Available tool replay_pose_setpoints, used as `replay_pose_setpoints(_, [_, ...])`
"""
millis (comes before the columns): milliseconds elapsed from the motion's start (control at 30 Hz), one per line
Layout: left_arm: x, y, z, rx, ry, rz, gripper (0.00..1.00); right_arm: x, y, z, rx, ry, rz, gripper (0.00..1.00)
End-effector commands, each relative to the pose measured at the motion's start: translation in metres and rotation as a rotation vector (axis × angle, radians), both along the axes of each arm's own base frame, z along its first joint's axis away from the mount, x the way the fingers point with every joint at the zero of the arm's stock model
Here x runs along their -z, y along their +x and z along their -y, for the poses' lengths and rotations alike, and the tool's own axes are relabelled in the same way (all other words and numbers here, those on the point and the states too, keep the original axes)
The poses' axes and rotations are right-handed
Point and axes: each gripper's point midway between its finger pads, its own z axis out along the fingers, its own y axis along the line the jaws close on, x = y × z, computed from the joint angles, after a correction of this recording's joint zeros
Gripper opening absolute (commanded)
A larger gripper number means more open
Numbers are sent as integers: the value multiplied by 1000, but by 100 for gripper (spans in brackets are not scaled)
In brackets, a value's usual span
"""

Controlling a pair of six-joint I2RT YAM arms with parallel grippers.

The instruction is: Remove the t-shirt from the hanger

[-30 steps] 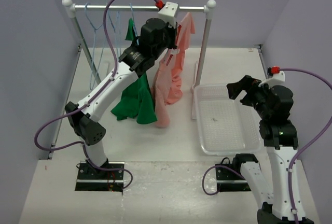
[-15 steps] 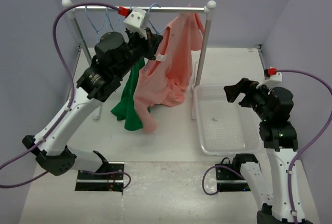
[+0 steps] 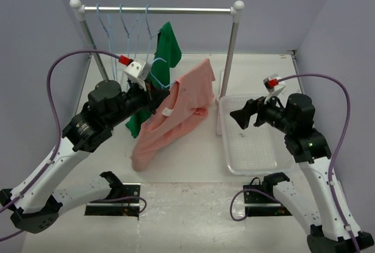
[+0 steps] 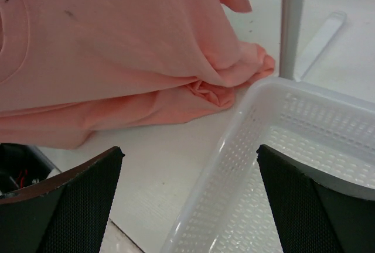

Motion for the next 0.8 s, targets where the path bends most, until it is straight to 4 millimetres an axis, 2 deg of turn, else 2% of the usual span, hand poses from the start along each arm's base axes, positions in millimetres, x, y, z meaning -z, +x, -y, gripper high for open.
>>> replay_pose_setpoints(0, [6, -32, -3, 87, -30, -53, 0, -10, 2, -26, -173, -78, 97, 99])
replay_pose_setpoints(100, [23, -54, -1, 191, 2, -80, 0, -14, 7, -39, -269, -146, 178, 99])
replay_pose_setpoints(133, [24, -65, -2, 233, 4, -88, 0, -14, 9, -43, -306, -162, 200, 99])
replay_pose_setpoints(200, [24, -73, -6, 254, 15, -80, 0, -17, 11, -53, -412, -234, 284, 99])
replay_pose_setpoints(233, [23, -79, -10, 264, 17, -74, 0, -9, 14, -60, -470, -241, 267, 99])
replay_pose_setpoints(267, [23, -84, -10, 286, 18, -74, 0, -18, 18, -63, -488, -250, 289, 99])
replay_pose_setpoints(333, [25, -92, -12, 309, 24, -73, 0, -8, 25, -69, -549, -283, 266, 99])
replay_pose_setpoints(367, [27, -93, -13, 311, 24, -75, 0, -16, 22, -75, -598, -274, 295, 99])
replay_pose_setpoints(500, [31, -98, -12, 336, 28, -89, 0, -11, 22, -86, -720, -280, 324, 97])
replay_pose_setpoints(533, [32, -97, -13, 330, 29, -91, 0, -10, 23, -88, -732, -276, 317, 94])
replay_pose_setpoints(667, [32, -99, -12, 344, 31, -80, 0, -10, 28, -98, -787, -242, 328, 70])
replay_pose_setpoints(700, [32, -99, -12, 344, 32, -79, 0, -11, 28, -99, -794, -238, 329, 59])
replay_pose_setpoints(767, [33, -98, -12, 341, 34, -77, 0, -13, 30, -100, -803, -239, 337, 44])
